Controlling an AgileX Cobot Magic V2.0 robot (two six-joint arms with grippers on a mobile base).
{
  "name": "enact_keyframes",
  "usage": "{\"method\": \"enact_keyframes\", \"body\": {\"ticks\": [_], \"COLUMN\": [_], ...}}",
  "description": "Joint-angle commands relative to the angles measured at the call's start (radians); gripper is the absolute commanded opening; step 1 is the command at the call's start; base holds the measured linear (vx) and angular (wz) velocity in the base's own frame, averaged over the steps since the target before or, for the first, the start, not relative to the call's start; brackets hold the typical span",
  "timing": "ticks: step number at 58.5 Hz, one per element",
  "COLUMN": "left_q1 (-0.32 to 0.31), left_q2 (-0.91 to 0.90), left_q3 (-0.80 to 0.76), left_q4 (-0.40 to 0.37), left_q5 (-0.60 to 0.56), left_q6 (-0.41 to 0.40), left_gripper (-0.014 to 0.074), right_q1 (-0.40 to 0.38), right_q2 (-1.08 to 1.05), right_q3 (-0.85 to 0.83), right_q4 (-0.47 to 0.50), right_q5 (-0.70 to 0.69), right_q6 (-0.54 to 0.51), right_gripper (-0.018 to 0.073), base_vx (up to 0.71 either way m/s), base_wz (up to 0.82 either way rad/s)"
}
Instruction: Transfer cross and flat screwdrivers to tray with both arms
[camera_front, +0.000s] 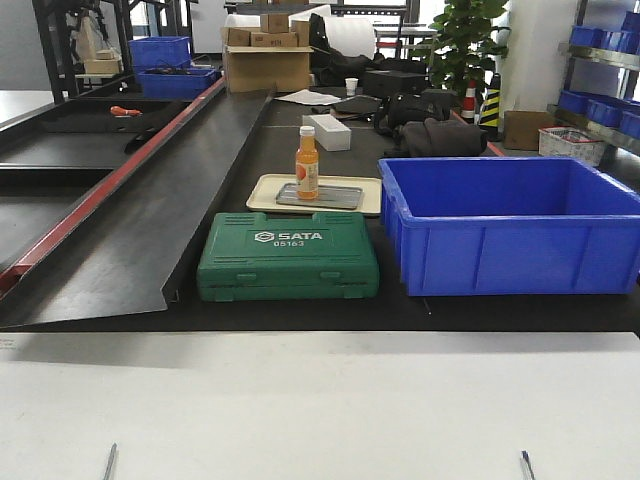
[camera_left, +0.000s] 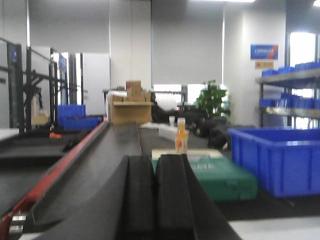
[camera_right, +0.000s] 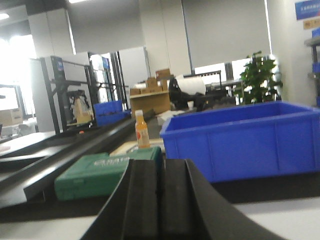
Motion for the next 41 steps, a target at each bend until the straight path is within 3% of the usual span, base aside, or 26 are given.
{"method": "enact_keyframes", "body": {"ticks": [1, 11, 19, 41], "left_q1": [-0.002, -0.002, -0.002, -0.002], "left_q2": [0.068, 0.375, 0.609, 0.88], "left_q3": [-0.165, -0.498, -0.702, -0.771], "left_q4": [-0.013, -0.013, -0.013, -0.013], "left_q5": [-0.041, 0.052, 0.175, 0.207], "left_q6": [-0.004, 0.016, 0.016, 0.018], "left_gripper": [0.0, 0.0, 0.0, 0.0028], "right_q1": [0.001, 0.001, 0.001, 0.001], "right_q2": [0.081, 0.351, 0.562, 0.806], "right_q3": [-0.199, -0.514, -0.674, -0.71], "right_q4": [-0.005, -0.008, -0.004, -0.001], "right_q5": [0.007, 0.169, 0.238, 0.229], "right_q6": [-0.043, -0.199, -0.222, -0.222], "right_gripper": [-0.0008, -0.0008, -0.0008, 0.0015], "base_vx": [0.0, 0.0, 0.0, 0.0], "base_wz": [0.0, 0.0, 0.0, 0.0]}}
